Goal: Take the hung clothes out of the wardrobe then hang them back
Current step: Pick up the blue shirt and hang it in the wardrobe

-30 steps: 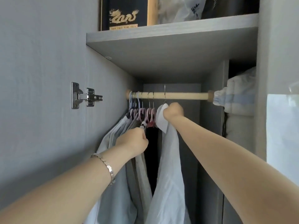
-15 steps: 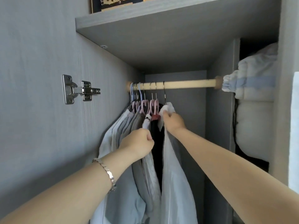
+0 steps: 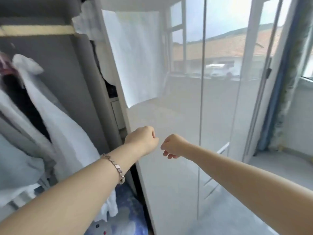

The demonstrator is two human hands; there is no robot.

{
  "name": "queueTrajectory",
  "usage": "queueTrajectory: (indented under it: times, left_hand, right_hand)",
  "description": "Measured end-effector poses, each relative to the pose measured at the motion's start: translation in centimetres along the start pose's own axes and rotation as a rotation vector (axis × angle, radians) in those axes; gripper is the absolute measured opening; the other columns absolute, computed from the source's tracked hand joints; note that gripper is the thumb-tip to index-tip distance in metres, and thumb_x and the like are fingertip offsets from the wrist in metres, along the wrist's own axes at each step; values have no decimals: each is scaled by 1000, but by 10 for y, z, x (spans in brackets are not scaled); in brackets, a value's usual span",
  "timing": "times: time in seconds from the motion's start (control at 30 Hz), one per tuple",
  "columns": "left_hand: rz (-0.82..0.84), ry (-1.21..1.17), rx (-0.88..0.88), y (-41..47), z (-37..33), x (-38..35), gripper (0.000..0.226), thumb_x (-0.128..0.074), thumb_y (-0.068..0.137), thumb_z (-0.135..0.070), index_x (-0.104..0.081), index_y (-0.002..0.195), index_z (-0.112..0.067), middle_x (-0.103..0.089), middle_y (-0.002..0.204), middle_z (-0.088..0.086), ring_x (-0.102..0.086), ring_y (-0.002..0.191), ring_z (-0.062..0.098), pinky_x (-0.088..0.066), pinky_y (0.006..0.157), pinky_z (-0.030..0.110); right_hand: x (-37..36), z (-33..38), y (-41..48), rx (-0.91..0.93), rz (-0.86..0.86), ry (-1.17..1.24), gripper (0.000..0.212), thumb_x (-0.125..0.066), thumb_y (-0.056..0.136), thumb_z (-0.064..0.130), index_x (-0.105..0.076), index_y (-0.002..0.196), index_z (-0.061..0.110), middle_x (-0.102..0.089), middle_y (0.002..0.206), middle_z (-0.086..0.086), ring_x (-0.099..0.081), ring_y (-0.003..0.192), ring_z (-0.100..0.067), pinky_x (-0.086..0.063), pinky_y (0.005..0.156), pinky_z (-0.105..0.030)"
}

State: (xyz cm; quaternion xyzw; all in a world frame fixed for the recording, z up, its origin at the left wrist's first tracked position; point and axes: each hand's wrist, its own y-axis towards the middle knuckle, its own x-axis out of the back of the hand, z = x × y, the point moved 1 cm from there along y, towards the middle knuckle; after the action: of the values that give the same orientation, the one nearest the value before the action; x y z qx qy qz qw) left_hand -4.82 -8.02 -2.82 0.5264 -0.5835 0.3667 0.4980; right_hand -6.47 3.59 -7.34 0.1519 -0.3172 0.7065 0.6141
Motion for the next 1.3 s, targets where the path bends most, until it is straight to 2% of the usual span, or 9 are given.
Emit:
queueTrajectory:
  times: [0.2, 0.37, 0.63, 0.83, 0.9, 1.0, 1.1, 1.2, 1.3]
  left_hand:
    - [299, 16, -399, -55, -180, -118, 17, -44, 90, -24, -57, 98, -18, -63, 110, 6, -58, 100, 28, -39, 75, 26]
    - [496, 44, -739, -150, -340, -192, 16, -44, 89, -22, -57, 92, -15, -64, 105, 9, -59, 95, 29, -41, 73, 28]
    - [622, 34, -1136, -344, -567, -301, 21, -43, 89, -22, -61, 99, -19, -64, 108, 5, -58, 100, 27, -40, 75, 28]
    - [767, -31, -1281, -481, -701, -397, 20, -39, 95, -20, -56, 102, -15, -65, 98, 5, -60, 81, 27, -37, 57, 30]
    - [796, -16, -1321, -522, -735, -431, 20, -39, 95, -18, -56, 105, -15, -65, 100, 5, -58, 80, 27, -37, 59, 30]
    - [841, -7, -1383, -576, -778, -488, 20, -40, 95, -20, -54, 108, -18, -62, 106, -1, -55, 86, 23, -39, 65, 29]
    - [871, 20, -1418, -626, -814, -549, 20, -40, 94, -20, -54, 107, -19, -62, 105, -2, -49, 84, 20, -37, 66, 28]
    - [915, 76, -1446, -667, -840, -607, 20, -39, 93, -19, -54, 106, -20, -61, 106, -3, -53, 92, 21, -37, 68, 27]
    - [959, 109, -1468, -696, -855, -658, 22, -38, 92, -18, -54, 106, -21, -61, 109, -2, -56, 100, 22, -38, 72, 28]
  right_hand:
    - [84, -224, -147, -352, -236, -106, 27, -42, 92, 7, -65, 104, 0, -61, 77, -4, -51, 52, -10, -41, 49, -17]
    - [125, -376, -319, -679, -366, -54, 29, -45, 91, 11, -68, 105, 2, -63, 74, -3, -52, 50, -11, -45, 50, -16]
    - [123, -598, -596, -1113, -626, 245, 26, -45, 91, 11, -65, 84, -3, -68, 90, -26, -52, 66, -23, -43, 61, -27]
    - [88, -734, -754, -1407, -824, 363, 25, -46, 84, 8, -55, 61, 10, -62, 75, -19, -55, 74, -28, -47, 72, -32]
    - [77, -772, -795, -1508, -851, 397, 24, -43, 88, 9, -51, 66, 13, -61, 85, -17, -48, 77, -26, -41, 68, -31]
    - [57, -842, -845, -1633, -875, 421, 33, -43, 88, 7, -35, 58, 19, -46, 71, -7, -39, 78, -26, -29, 55, -31]
    - [36, -915, -881, -1734, -838, 475, 23, -46, 88, 10, -42, 66, 17, -50, 89, -8, -45, 86, -30, -40, 66, -31]
    - [9, -989, -906, -1793, -850, 494, 38, -43, 88, 8, -21, 58, 17, -30, 70, -4, -34, 78, -25, -26, 50, -28]
    - [-10, -1044, -914, -1820, -865, 573, 18, -46, 93, 17, -45, 75, 14, -49, 105, -16, -51, 98, -35, -39, 72, -30]
